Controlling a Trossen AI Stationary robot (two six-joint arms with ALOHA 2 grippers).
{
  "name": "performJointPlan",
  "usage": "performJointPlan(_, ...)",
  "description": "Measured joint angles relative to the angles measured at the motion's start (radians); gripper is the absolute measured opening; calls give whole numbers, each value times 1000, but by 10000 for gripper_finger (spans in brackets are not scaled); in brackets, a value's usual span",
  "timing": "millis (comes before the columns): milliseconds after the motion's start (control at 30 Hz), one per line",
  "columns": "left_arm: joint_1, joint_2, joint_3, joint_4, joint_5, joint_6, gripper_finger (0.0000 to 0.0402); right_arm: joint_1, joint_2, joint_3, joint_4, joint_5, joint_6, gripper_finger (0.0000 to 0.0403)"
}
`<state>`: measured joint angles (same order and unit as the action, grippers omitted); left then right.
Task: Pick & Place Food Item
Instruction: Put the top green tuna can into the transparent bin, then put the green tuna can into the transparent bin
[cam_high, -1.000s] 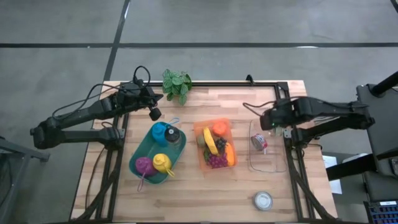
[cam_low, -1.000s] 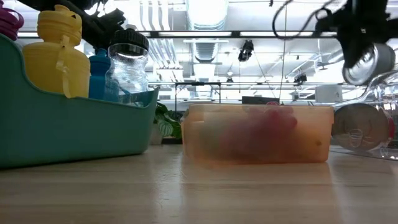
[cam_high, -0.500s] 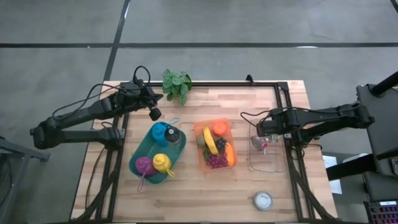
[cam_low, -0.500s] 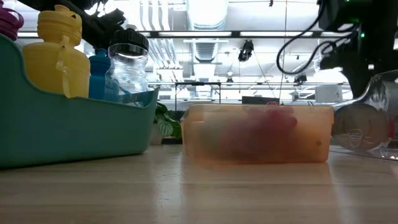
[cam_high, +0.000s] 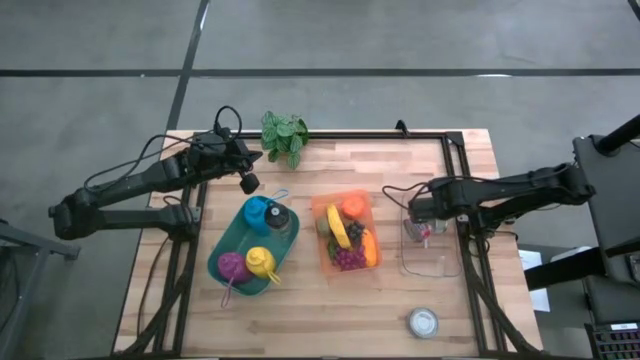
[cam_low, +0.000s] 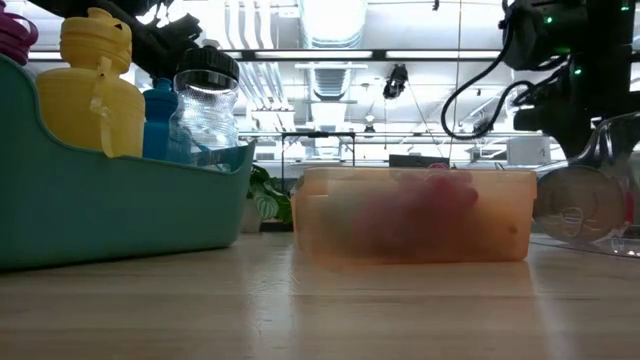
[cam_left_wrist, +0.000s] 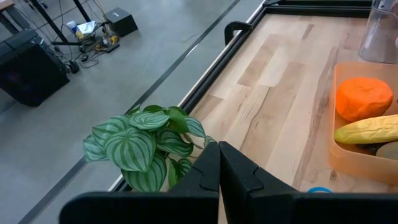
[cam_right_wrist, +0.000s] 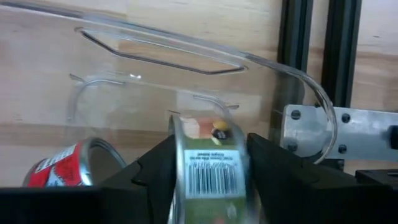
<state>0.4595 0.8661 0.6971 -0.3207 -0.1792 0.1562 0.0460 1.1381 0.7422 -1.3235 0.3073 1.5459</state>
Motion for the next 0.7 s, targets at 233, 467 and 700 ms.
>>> performJointPlan(233,0,0,0,0,0,0,2,0,30,2,14,-2,0,219)
performJointPlan(467,0,0,0,0,0,0,2,0,28,4,29,-3,0,221)
performJointPlan(700,0,0,0,0,0,0,2,0,27,4,33,-4,22,222)
